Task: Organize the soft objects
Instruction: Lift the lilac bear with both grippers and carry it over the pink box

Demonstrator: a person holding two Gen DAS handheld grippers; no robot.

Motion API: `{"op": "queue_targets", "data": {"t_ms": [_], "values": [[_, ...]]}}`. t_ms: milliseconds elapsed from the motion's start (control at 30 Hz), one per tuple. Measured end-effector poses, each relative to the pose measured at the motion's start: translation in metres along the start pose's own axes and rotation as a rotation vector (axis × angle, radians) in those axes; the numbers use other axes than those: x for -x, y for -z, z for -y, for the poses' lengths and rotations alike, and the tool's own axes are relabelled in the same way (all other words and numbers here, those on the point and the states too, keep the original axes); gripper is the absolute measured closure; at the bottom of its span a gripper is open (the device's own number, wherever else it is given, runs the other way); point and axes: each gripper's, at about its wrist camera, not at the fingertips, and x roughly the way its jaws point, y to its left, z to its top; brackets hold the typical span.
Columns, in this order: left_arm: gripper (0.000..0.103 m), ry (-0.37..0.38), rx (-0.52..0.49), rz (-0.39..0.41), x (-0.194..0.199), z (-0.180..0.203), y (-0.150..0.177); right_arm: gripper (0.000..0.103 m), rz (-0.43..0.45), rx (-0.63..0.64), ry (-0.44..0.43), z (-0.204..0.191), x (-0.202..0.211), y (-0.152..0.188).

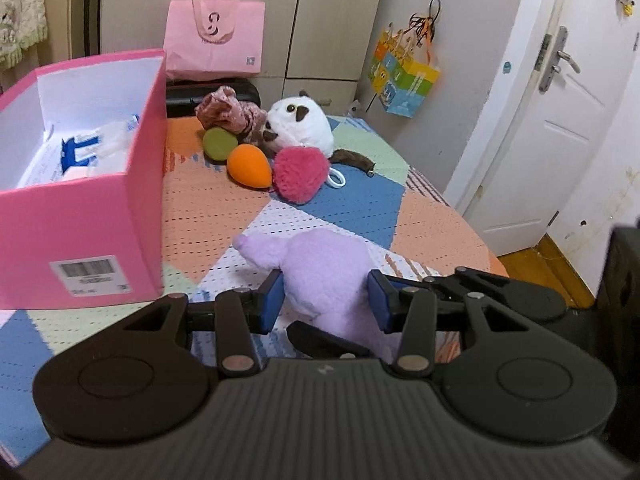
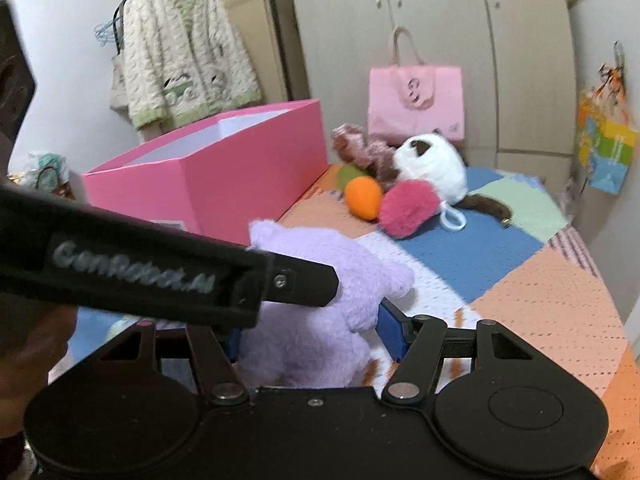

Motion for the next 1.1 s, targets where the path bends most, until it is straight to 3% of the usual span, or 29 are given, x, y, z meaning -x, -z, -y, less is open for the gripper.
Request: {"op": "queue_targets", "data": {"t_ms": [200,400,733,1100], "values": [[0.060,0.007,0.009,-0.001,0.029,-0.008,0.001,0.035,-0.052,0.082,-0.042,-0.022,0.013,-0.013],[0.060,-0.030,-0.002,0.008,0.065,-0.017,0.000,0.035,-0.081,0.150,-0.137,-0.044,0.021,-0.033],[0.060,-0.051,0.050,-0.031,0.118,-0.052,-0.020,0.035,-0.150,0.127,-0.307,-0.076,0.016,-0.070],[0.060,-0.082,0.031,0.099,0.147,-0.083,-0.055,0.035,-0.060,0.155,-0.354,-0.104,0.007,-0.123]]}}
